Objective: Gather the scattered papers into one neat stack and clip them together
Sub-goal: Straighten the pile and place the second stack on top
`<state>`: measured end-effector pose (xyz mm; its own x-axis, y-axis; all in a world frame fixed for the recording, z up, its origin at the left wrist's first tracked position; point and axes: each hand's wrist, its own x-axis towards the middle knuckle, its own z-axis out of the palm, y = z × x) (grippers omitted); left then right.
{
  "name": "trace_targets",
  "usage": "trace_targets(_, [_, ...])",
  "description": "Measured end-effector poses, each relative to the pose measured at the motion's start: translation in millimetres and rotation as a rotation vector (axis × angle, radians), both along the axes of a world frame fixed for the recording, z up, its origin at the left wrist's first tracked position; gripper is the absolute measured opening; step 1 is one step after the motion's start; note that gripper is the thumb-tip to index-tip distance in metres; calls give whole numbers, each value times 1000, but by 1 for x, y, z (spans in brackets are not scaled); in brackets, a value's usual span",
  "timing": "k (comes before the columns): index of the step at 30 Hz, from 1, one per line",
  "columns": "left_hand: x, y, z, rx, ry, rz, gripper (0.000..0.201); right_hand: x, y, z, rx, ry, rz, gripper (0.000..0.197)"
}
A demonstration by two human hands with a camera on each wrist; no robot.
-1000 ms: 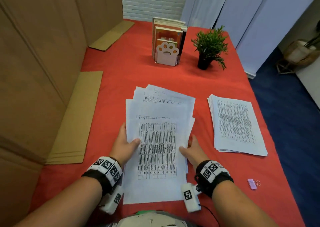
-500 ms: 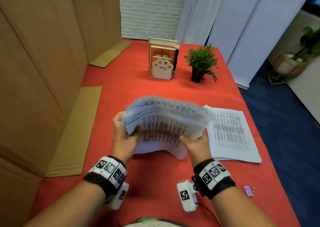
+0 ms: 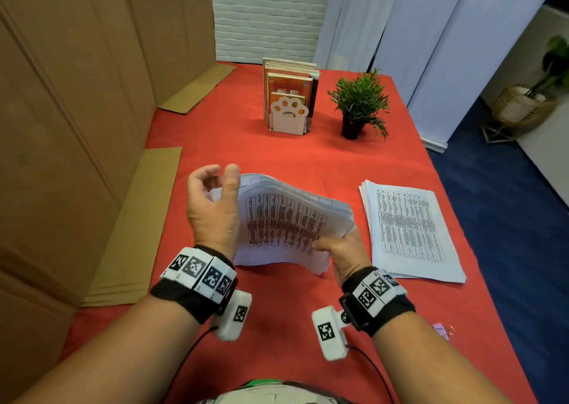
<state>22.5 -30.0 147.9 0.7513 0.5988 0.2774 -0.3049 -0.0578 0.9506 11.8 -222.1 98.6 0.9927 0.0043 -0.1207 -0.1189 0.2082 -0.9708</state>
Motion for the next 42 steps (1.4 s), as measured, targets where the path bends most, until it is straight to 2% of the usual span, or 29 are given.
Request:
trace_targets(2, [8, 0, 3, -18, 3, 32, 11, 1, 1, -2, -6, 14, 1, 53])
trace_targets(5, [12, 3, 0, -33, -5, 6, 20, 5, 1, -7, -21, 48, -46, 52])
trace_targets(8, [7, 8, -2, -36, -48, -153, 26, 8, -2, -8, -28, 69, -78, 48])
trace_targets(10, [4, 11, -3, 17, -109, -219, 32, 9, -2, -7, -37, 61, -76, 43])
trace_targets(12, [4, 14, -4, 74, -137, -206, 33, 12, -1, -7, -32, 57, -65, 36])
trace_targets(15, [7, 21, -9, 211, -105, -130, 16, 16, 1, -10, -26, 52, -37, 29])
trace_targets(17, [9, 27, -15, 253, -38, -135, 11, 18, 0, -12, -22, 57, -27, 32])
trace_targets(19, [6, 29, -17, 211, -27, -205, 23, 18, -1, -12, -5, 75, -45, 41])
trace_targets(21, [1, 30, -17, 196, -61, -292, 56, 19, -1, -12, 8, 92, -57, 47])
trace_targets(23, [0, 30, -27, 202, -14, -345, 82, 21, 0, -13, 30, 106, -68, 48])
trace_targets(25, [3, 30, -42, 107, 115, -382, 88, 23, 1, -13, 50, 116, -81, 48])
trace_targets(28, [4, 26, -58, 32, 229, -321, 72, 22, 3, -13, 58, 124, -58, 49])
trace_targets(31, [0, 12, -59, 45, 215, -250, 58, 21, 6, -15, 38, 122, -60, 47])
trace_targets(34, [1, 4, -53, 35, 216, -151, 54, 22, 8, -17, 25, 107, -87, 45])
trace_targets(38, [0, -5, -30, -15, 67, -87, 54, 19, 6, -17, -16, 92, -79, 38])
trace_targets(40, [3, -8, -13, -21, -11, -20, 43, 17, 4, -18, -25, 98, -67, 38])
trace_targets(42, [10, -8, 0, -68, -46, 47, 28, 16, 4, -19, -37, 97, -53, 47])
